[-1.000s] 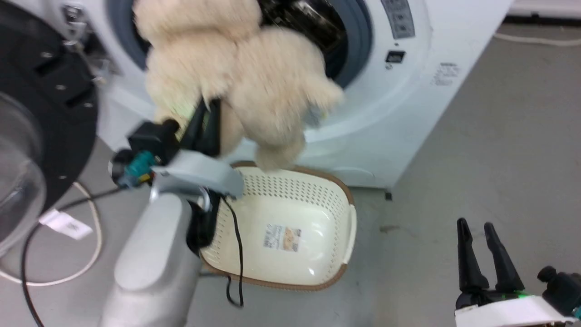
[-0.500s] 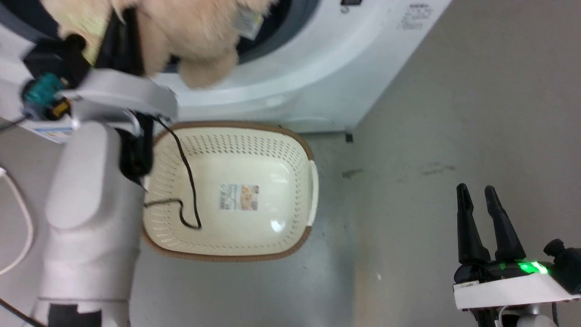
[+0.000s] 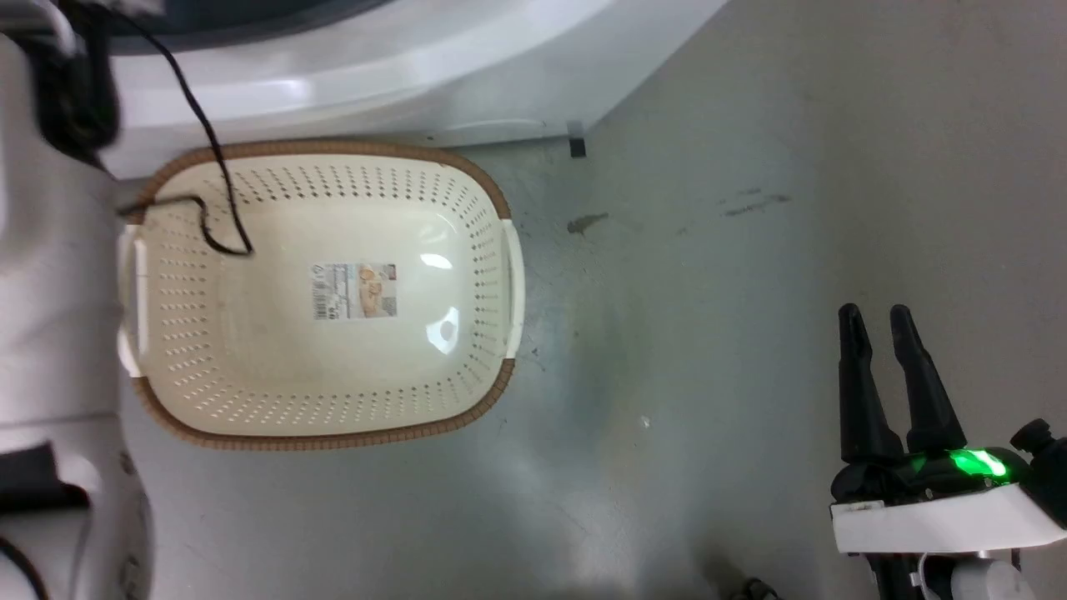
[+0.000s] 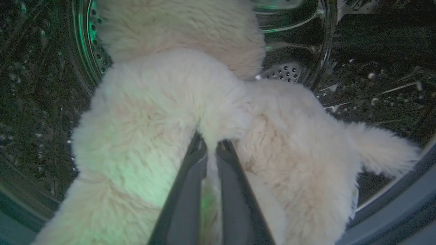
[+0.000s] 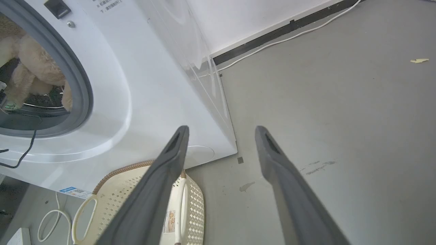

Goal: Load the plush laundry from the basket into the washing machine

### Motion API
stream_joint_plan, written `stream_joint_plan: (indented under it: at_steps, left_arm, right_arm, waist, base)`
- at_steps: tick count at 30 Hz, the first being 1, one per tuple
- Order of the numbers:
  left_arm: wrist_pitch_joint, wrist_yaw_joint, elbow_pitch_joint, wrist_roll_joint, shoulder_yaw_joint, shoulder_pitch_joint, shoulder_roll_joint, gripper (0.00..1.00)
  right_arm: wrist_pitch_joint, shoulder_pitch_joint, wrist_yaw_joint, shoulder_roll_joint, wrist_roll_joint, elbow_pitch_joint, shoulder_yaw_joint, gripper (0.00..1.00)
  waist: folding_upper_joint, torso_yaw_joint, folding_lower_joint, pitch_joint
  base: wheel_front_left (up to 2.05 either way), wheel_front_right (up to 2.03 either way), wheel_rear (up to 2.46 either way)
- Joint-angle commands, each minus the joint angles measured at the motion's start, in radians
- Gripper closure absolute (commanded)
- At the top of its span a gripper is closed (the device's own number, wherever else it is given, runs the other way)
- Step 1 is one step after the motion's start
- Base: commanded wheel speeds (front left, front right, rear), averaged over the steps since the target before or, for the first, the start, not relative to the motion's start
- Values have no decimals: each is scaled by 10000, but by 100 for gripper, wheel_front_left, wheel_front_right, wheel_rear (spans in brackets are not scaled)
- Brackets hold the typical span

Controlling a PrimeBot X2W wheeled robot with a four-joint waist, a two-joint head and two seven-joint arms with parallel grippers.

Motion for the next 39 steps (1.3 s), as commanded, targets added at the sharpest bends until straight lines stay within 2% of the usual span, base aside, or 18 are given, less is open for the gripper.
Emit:
stream_joint_plan:
  at_steps: [1, 6, 8, 11, 22, 23, 24, 25, 32, 39]
  left_arm:
    - [-74, -22, 102, 30, 59, -491, 204, 100]
    - [70, 21, 478, 251, -16, -1280, 656, 100]
    - [180, 42, 780, 346, -18, -2150, 1045, 100]
    - [201, 51, 947, 393, -32, -2739, 1252, 100]
    - [320, 12, 1853, 345, -266, -3557, 1289, 100]
    - [326, 35, 1963, 309, -263, -3585, 1242, 88]
    - [355, 39, 2083, 319, -311, -3599, 1210, 2]
    - [356, 48, 2189, 290, -325, -3619, 1153, 0]
    - [433, -84, 2915, -16, -485, -3565, 624, 0]
    - [277, -206, 3437, -281, -657, -2880, 55, 0]
  right_arm:
    - [-42, -26, -7, -4, 94, -92, 66, 0]
    - [-42, 52, -7, -4, 177, -254, 187, 0]
    - [-42, 215, -7, -4, 209, -389, 342, 0]
    - [-42, 321, -7, -4, 232, -504, 443, 0]
    - [-42, 408, -7, -4, 267, -802, 401, 0]
    - [-42, 394, -7, -4, 266, -790, 393, 0]
    - [-42, 375, -7, -4, 261, -769, 386, 0]
    - [-42, 348, -7, -4, 259, -746, 378, 0]
    - [-42, 30, -7, -4, 220, -608, 155, 0]
    - [-42, -275, -7, -4, -86, -394, -112, 0]
  waist:
    - [0, -204, -2, 281]
    - [0, -434, -2, 628]
    - [0, -633, -2, 900]
    - [0, -766, -2, 1090]
    - [0, -782, -2, 1548]
    - [0, -739, -2, 1551]
    - [0, -692, -2, 1547]
    - [0, -637, -2, 1540]
    - [0, -193, -2, 1203]
    - [0, 333, -2, 339]
  base:
    - [0, 0, 0]
    - [0, 0, 0]
    - [0, 0, 0]
    - [0, 0, 0]
    - [0, 0, 0]
    - [0, 0, 0]
    - [0, 0, 0]
    - [0, 0, 0]
    - [0, 0, 0]
    - [0, 0, 0]
